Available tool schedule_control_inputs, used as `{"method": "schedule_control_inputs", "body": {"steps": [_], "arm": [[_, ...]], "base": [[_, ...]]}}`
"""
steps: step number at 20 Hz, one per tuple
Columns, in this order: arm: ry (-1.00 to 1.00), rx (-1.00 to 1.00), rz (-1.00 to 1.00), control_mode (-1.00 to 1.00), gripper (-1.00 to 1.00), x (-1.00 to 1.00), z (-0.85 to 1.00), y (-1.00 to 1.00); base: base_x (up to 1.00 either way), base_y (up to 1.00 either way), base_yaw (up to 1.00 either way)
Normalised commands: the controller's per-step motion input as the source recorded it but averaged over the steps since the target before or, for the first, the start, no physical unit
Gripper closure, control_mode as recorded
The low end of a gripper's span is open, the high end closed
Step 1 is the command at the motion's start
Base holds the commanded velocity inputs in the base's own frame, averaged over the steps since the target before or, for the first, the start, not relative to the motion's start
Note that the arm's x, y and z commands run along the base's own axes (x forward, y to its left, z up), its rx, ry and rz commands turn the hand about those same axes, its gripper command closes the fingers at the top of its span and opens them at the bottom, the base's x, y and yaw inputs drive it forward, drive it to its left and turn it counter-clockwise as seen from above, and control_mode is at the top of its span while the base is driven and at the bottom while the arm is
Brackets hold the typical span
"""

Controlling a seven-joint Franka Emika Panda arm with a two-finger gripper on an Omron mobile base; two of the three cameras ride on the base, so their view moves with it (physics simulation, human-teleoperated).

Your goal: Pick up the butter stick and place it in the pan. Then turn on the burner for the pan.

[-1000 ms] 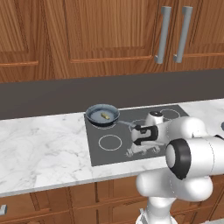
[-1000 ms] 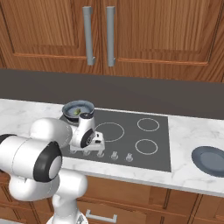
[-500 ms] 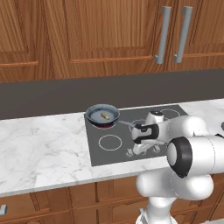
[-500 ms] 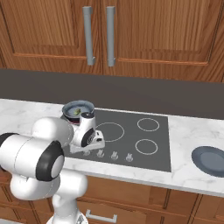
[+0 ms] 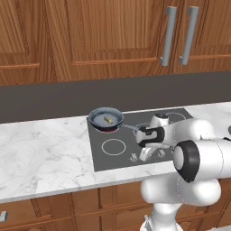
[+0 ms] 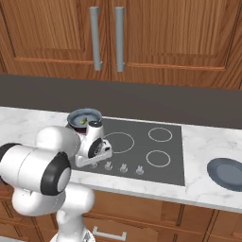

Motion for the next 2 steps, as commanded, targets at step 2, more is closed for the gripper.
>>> {"method": "schedule_control_inputs", "body": {"steps": [2], "arm": [[0.0,0.0,0.22,-1.0,1.0,-0.05,0.0,0.0]], "base": [[0.0,0.0,0.0]]}}
